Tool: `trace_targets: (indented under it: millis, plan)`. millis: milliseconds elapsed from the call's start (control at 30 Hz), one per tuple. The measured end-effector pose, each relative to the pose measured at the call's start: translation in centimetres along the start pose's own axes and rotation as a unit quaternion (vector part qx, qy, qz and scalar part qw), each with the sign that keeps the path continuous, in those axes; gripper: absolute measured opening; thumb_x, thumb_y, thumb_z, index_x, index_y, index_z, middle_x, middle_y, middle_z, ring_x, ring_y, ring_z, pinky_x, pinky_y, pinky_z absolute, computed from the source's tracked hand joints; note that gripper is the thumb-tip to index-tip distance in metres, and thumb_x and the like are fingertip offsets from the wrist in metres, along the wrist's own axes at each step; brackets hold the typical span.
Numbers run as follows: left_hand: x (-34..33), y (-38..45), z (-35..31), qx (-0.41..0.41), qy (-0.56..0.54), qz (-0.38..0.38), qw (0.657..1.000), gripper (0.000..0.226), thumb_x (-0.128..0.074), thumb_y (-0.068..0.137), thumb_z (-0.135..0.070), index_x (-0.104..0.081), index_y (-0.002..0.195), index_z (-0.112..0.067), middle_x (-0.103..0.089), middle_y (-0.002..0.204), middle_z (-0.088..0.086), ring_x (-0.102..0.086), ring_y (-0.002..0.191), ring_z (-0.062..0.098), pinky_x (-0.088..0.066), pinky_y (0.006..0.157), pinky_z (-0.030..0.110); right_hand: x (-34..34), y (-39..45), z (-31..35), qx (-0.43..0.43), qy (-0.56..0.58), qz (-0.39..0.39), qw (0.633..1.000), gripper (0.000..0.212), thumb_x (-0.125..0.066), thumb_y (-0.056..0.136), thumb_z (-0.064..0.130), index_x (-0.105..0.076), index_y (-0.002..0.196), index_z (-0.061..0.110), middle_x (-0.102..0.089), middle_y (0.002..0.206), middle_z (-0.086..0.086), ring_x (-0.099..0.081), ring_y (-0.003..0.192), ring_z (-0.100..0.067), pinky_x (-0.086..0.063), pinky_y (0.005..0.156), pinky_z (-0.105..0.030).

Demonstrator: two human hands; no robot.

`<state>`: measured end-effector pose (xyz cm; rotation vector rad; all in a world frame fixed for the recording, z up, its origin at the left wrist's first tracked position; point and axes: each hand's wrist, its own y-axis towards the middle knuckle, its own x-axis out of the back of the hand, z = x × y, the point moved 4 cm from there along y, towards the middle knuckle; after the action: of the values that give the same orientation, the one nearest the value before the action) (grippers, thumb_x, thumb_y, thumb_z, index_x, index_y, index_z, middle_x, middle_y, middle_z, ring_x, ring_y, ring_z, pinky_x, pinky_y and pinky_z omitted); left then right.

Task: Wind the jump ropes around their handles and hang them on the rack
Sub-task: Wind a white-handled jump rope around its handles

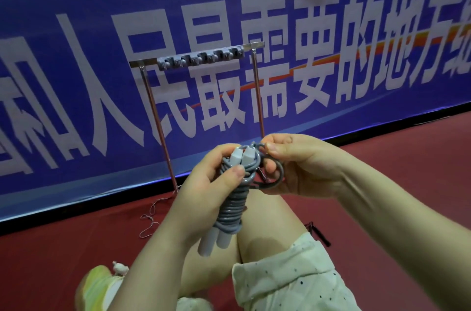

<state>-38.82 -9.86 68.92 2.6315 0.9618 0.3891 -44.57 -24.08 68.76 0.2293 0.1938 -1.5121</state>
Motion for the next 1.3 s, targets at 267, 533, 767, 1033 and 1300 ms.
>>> trace_targets:
  millis: [267,533,767,1033,1300]
  plan:
    - [-1.1,0.1,-0.6,-0.009,0.013,-0.027,1.000,0.029,-0.047,0.074,-0.020,-0.064,0.089,-0.037,-0.066,0.088,0.004,-0.064,0.069,0.017,-0.057,0.056,0.036,0.2,-0.7,0.8,0.029,-0.007,0.005,1.000,0.023,-0.085,0.061,0.027,-0.063,0.059,0.021,-0.062,0.059,0.000,-0.059,0.053,-0.010,-0.053,0.064,-0.029]
    - [-0.8,-0.1,-0.5,-0.005,0.050,-0.005,0.999,0.033,-0.049,0.071,-0.017,-0.065,0.087,-0.041,-0.066,0.088,-0.008,-0.065,0.075,0.013,-0.059,0.061,0.035,0.1,-0.7,0.6,-0.013,-0.053,-0.001,0.998,0.018,-0.073,0.070,0.018,-0.058,0.060,0.018,-0.060,0.059,-0.002,-0.058,0.055,-0.012,-0.051,0.059,-0.026]
    - [-1.0,-0.2,0.2,0.006,0.082,-0.004,0.997,0.037,-0.049,0.072,-0.018,-0.065,0.094,-0.044,-0.068,0.095,-0.013,-0.066,0.083,0.020,-0.059,0.066,0.048,0.2,-0.6,0.2,-0.050,-0.085,-0.007,0.995,0.018,-0.069,0.069,0.017,-0.057,0.056,0.017,-0.058,0.058,-0.003,-0.056,0.051,-0.011,-0.050,0.056,-0.026]
    - [-1.5,-0.7,-0.4,0.013,0.029,0.016,0.999,0.039,-0.048,0.071,-0.013,-0.068,0.090,-0.042,-0.068,0.092,-0.011,-0.066,0.076,0.015,-0.057,0.055,0.033,-0.1,-0.8,1.1,-0.064,-0.094,0.061,0.992,0.021,-0.060,0.076,0.014,-0.063,0.055,0.018,-0.060,0.054,-0.001,-0.059,0.052,-0.012,-0.054,0.067,-0.031]
    - [-1.4,-0.7,-0.8,-0.012,0.020,-0.007,1.000,0.041,-0.048,0.072,-0.014,-0.068,0.086,-0.046,-0.067,0.092,-0.014,-0.065,0.073,0.012,-0.059,0.057,0.040,-0.3,-1.2,1.4,0.010,-0.095,0.022,0.995,0.019,-0.066,0.080,0.016,-0.064,0.062,0.017,-0.058,0.057,-0.002,-0.057,0.054,-0.012,-0.053,0.066,-0.029]
